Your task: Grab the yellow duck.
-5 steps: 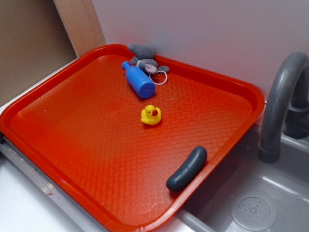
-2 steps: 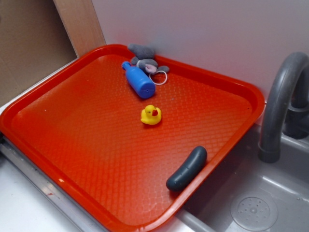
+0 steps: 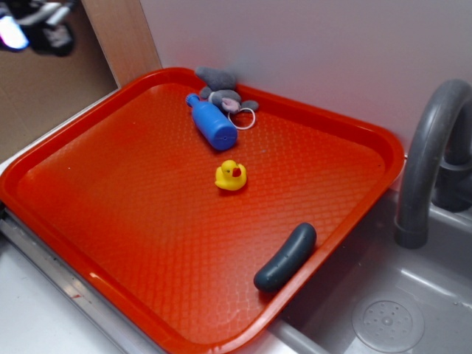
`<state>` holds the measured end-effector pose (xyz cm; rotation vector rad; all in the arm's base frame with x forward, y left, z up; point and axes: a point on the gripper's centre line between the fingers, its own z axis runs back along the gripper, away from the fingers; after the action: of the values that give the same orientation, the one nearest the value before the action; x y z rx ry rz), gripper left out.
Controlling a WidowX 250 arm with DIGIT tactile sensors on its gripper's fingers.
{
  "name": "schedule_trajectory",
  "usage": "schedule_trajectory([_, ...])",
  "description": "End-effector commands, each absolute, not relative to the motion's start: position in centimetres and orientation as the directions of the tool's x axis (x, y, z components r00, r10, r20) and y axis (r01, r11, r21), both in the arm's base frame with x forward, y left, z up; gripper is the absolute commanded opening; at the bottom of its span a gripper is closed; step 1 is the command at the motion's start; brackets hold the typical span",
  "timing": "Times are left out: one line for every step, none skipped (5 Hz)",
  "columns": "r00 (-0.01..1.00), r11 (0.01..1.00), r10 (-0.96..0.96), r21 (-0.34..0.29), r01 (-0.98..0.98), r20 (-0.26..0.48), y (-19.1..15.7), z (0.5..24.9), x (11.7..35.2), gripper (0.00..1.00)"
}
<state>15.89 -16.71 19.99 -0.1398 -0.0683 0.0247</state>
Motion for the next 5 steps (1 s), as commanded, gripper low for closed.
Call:
schedule_trajectory([0.989,0.978,0.129,-0.177,-0.114,0.078,-22.9,20.2,19.2,1.00])
schedule_trajectory([0.991,0.983,0.117,-0.147,-0.105,0.070,-24.6,18.0,20.6,1.00])
schedule_trajectory([0.981,0.984,0.171,-0.058,-0.167,0.086,-24.9,15.9,21.7,1.00])
schedule_trajectory([0.986,0.986,0.159,-0.063,-0.156,0.047,-25.9,13.3,22.9,1.00])
schedule_trajectory([0.991,0.991,0.133,-0.016,-0.132,0.031,-26.8,10.9,23.0,1.00])
